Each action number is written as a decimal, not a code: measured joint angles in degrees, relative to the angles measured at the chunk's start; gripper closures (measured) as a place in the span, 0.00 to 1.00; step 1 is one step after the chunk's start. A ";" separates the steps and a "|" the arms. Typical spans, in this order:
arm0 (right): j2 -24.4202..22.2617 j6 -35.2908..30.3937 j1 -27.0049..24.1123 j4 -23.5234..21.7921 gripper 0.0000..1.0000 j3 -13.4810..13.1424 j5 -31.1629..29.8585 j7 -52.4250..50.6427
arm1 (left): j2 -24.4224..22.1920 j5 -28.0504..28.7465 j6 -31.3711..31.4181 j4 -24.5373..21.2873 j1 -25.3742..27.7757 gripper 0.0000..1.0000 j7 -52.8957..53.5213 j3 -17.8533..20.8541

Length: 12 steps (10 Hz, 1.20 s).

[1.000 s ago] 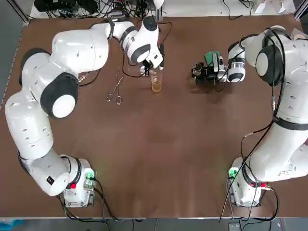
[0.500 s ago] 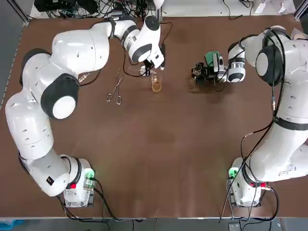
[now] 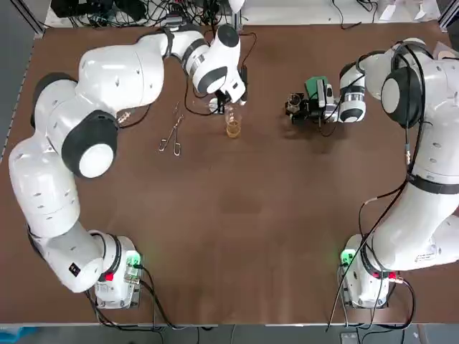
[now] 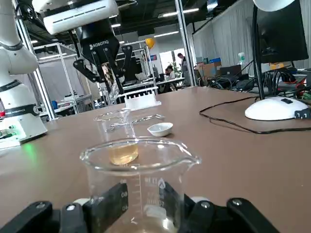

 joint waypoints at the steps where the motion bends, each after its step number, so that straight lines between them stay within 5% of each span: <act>1: 0.00 0.00 0.00 0.00 0.62 0.00 0.00 0.00 | 0.01 -0.82 -0.02 0.29 0.35 0.79 -0.45 0.22; 4: 0.00 0.00 -0.01 0.00 0.62 0.00 0.00 -0.01 | -0.01 -4.49 -0.02 1.27 4.80 0.79 2.85 0.30; 8: 0.01 -0.15 -0.01 0.01 0.62 0.14 0.00 -0.02 | -3.63 -20.63 -0.99 2.59 14.26 0.79 20.50 0.08; 12: 0.01 -0.30 0.85 0.05 0.62 2.22 2.87 0.24 | -7.98 -33.79 -8.74 1.53 31.57 0.79 41.28 -2.81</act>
